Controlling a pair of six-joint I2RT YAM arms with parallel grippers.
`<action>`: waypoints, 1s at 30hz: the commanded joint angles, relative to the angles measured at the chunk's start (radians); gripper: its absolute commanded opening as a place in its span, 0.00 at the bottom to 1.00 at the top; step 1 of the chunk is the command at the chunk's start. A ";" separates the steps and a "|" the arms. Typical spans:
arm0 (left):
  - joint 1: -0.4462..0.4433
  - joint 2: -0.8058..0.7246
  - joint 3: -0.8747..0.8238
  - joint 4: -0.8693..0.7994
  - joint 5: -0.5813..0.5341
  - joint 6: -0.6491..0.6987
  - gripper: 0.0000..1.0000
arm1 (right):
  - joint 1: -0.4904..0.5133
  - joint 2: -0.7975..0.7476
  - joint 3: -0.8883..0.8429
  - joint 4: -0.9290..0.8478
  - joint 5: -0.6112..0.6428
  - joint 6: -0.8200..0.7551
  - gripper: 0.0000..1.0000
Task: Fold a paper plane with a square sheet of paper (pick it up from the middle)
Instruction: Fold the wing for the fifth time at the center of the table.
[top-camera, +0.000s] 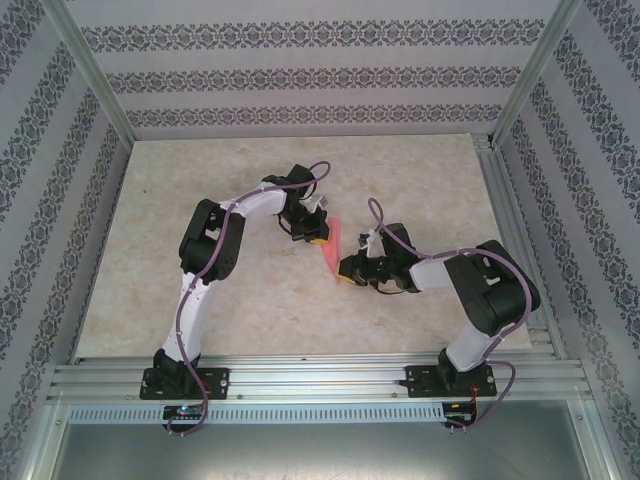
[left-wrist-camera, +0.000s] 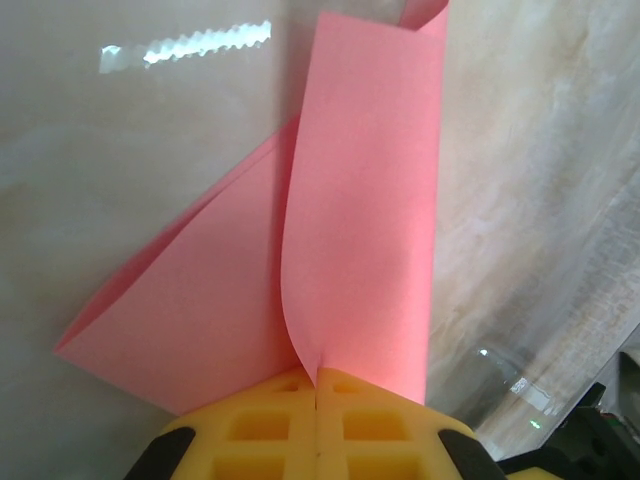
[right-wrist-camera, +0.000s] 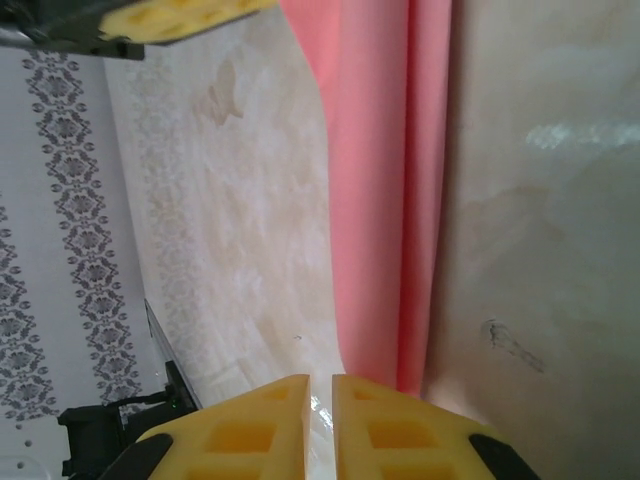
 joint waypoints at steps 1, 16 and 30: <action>0.013 0.033 0.033 -0.036 0.002 0.030 0.06 | -0.018 -0.042 -0.009 -0.006 0.002 -0.020 0.14; 0.015 0.054 0.058 -0.056 0.005 0.042 0.07 | -0.005 0.063 -0.015 0.094 -0.023 0.023 0.10; 0.018 0.068 0.069 -0.063 0.003 0.046 0.07 | 0.020 0.086 0.040 -0.140 0.090 -0.115 0.11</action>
